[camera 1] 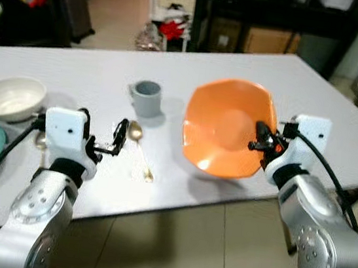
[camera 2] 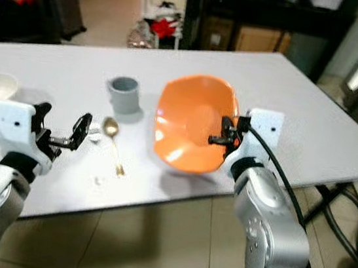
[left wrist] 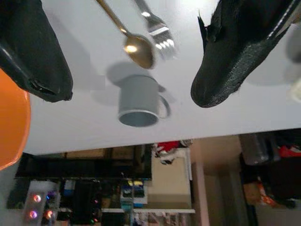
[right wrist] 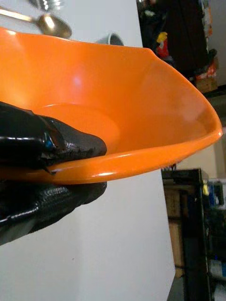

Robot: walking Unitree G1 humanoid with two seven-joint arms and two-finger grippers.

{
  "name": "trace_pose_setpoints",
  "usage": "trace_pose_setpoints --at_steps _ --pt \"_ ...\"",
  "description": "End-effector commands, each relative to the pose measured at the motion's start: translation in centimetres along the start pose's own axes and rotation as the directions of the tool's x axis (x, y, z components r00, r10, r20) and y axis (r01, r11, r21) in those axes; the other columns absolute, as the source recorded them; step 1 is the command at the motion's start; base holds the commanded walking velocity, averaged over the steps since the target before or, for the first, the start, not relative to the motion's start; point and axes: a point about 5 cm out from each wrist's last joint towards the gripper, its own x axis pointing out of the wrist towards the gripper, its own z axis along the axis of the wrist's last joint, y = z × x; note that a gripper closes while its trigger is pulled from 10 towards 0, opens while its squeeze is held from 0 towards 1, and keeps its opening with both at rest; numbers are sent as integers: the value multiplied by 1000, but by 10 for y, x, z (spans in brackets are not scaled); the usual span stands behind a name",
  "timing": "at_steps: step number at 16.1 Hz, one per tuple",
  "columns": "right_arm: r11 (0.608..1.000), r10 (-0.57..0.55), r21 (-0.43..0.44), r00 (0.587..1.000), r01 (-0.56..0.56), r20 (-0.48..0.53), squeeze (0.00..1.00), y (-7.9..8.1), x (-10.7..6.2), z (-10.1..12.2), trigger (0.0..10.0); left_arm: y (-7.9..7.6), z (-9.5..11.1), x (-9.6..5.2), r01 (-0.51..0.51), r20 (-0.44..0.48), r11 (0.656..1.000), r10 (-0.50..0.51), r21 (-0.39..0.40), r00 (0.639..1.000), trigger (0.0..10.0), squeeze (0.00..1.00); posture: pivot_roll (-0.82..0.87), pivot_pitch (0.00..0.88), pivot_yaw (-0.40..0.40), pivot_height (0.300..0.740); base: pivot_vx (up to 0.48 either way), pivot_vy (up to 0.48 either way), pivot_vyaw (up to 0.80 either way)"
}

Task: Setting the table

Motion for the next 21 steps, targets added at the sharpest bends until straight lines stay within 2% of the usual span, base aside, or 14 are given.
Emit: trace_pose_setpoints --at_steps 1,8,12,14,17,20,21 --pt "1000 21 20 999 -22 46 0 4 5 9 10000 6 0 -3 -28 -15 999 29 25 999 10000 0 -24 0 -22 740 356 0 0" --pt "999 14 33 998 -16 68 0 -8 24 19 10000 11 1 -13 -73 -11 996 74 42 997 10000 0 28 0 -64 740 358 0 0" --pt "999 -28 33 998 26 59 0 -20 27 17 10000 8 -3 -11 -53 -20 997 54 48 998 10000 0 -3 0 -55 740 359 0 0" --pt "994 -57 92 997 53 50 0 -30 35 22 10000 5 -1 -4 -3 -8 999 4 51 1000 10000 0 0 0 -54 740 174 0 0" --pt "982 -76 175 997 69 29 0 -42 44 24 10000 5 0 -3 39 -18 996 -37 86 999 10000 0 12 0 -51 740 0 0 0" --pt "913 -192 356 980 201 -62 0 -74 63 19 10000 -1 2 -3 150 -28 981 -148 126 989 10000 0 29 0 -42 740 0 0 0" --pt "892 -195 401 978 210 -78 0 -78 66 16 10000 -1 1 -2 158 -28 979 -155 127 987 10000 0 32 0 -39 740 0 0 0"
